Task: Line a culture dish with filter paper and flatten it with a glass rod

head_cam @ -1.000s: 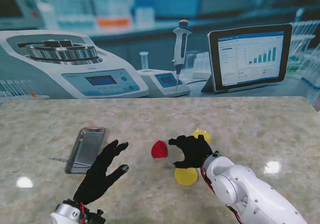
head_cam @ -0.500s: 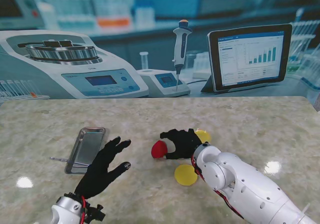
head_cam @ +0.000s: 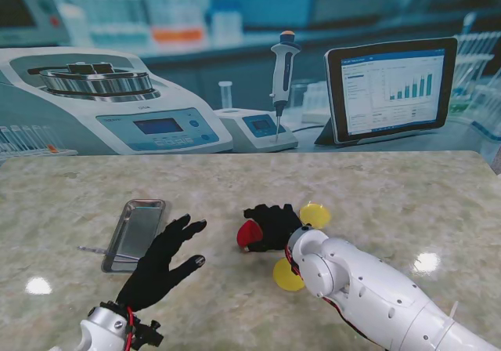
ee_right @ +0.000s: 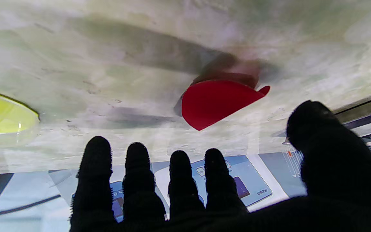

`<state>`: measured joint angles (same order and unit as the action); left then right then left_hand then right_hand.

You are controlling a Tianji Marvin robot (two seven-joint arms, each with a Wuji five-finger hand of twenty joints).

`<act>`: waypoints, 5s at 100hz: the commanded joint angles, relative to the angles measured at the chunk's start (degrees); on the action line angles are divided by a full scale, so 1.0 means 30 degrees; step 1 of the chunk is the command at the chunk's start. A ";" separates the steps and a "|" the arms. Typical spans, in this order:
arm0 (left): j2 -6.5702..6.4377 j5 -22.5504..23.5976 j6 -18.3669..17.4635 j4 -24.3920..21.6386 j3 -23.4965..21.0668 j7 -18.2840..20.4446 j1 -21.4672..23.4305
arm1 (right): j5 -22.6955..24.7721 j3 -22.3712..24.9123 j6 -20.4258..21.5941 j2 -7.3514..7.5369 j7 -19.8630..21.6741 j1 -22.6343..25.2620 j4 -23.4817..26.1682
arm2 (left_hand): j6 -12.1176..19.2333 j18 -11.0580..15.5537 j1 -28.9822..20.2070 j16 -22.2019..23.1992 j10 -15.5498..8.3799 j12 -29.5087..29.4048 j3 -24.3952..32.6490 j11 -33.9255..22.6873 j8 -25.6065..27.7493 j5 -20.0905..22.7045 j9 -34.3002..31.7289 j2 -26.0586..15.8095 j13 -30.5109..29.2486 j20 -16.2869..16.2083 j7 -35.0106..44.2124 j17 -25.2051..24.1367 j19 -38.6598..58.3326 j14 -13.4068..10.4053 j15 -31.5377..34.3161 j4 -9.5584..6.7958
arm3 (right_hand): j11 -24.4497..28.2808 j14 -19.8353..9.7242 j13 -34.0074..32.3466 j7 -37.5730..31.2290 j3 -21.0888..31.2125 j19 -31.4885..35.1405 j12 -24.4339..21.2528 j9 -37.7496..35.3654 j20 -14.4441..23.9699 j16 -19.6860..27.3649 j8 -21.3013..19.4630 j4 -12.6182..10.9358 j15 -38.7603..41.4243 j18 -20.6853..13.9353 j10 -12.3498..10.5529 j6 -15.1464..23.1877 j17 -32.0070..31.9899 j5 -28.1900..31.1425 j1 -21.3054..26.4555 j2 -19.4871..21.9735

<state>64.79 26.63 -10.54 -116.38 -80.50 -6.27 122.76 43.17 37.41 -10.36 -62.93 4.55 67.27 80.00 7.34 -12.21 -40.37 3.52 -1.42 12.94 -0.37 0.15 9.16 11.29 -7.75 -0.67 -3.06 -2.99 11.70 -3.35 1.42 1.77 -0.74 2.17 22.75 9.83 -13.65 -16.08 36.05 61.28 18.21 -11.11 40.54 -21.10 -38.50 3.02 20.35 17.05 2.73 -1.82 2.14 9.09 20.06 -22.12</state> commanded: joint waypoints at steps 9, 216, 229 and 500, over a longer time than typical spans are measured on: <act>-0.0019 0.0122 -0.0037 -0.0017 -0.0037 -0.0016 0.0159 | 0.0148 -0.0382 -0.0136 -0.0181 -0.0165 0.0012 -0.0368 | 0.0589 0.0349 -0.0374 0.0290 -0.0211 0.0462 -0.0162 -0.0181 0.0215 0.0127 0.0346 -0.0142 0.0503 -0.0442 0.0561 0.0015 -0.0739 -0.0410 -0.0135 -0.0496 | -0.1422 0.0308 0.0909 0.0510 0.0842 -0.0378 -0.0228 0.0587 -0.0136 -0.0223 0.0212 0.0359 0.0315 0.0389 0.0389 -0.0345 -0.0423 -0.0942 -0.1170 -0.0932; 0.0031 0.0140 -0.0145 -0.0169 -0.0436 -0.0175 0.0615 | -0.0650 -0.1832 0.0544 -0.1836 -0.5394 -0.1251 -0.4621 | 0.0470 0.0364 -0.0345 0.0276 -0.0204 0.0453 -0.0159 -0.0155 0.0197 0.0007 0.0350 -0.0137 0.0506 -0.0475 0.0549 0.0018 -0.0746 -0.0422 -0.0146 -0.0496 | 0.6546 -0.1039 -0.1873 -1.5443 0.2272 0.2457 0.3430 -0.1179 0.0604 -0.0897 -0.3539 0.1384 0.3266 0.0405 -0.1143 0.4304 0.1309 0.2953 0.7064 0.1226; 0.0037 0.0166 -0.0164 -0.0159 -0.0447 -0.0212 0.0639 | -0.0671 -0.1518 0.0713 -0.1924 -0.5988 -0.1072 -0.4673 | 0.0489 0.0357 -0.0354 0.0273 -0.0187 0.0454 -0.0156 -0.0159 0.0201 0.0018 0.0350 -0.0118 0.0507 -0.0474 0.0559 0.0017 -0.0745 -0.0414 -0.0148 -0.0498 | 0.6662 -0.1058 -0.2177 -1.5909 0.1776 0.2637 0.3413 -0.1714 0.0665 -0.0896 -0.3630 0.1383 0.3394 0.0506 -0.1182 0.4718 0.1444 0.4409 0.7879 0.1746; -0.0111 0.0657 -0.0882 -0.0121 -0.0922 0.0315 0.0978 | 0.4944 0.1425 0.0734 0.0387 -0.5927 -0.2290 -0.6980 | 0.0454 0.0356 -0.0267 0.0200 -0.0203 0.0436 -0.0178 -0.0150 0.0178 0.0025 0.0352 -0.0216 0.0510 -0.0384 0.0516 0.0015 -0.0759 -0.0434 -0.0160 -0.0494 | 0.6586 -0.0955 -0.3184 -1.6391 0.3444 0.3377 0.3278 -0.2729 0.0873 -0.1044 -0.3693 0.1940 0.3914 0.0628 -0.1019 0.4955 0.2383 0.5982 0.6210 -0.0380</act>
<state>64.60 28.54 -13.29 -116.40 -83.21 -5.70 125.28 58.14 41.99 -7.93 -61.45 -12.98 60.59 59.54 7.34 -12.21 -40.37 3.54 -1.42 12.96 -0.37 0.08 9.21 11.29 -7.75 -0.66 -3.06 -3.00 12.30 -3.35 1.42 1.77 -0.75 2.17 42.04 6.58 -21.73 -63.62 44.45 69.60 28.02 -19.31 42.06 -23.67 -49.11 7.45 30.84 17.66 0.34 12.21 9.14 26.27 39.15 -22.12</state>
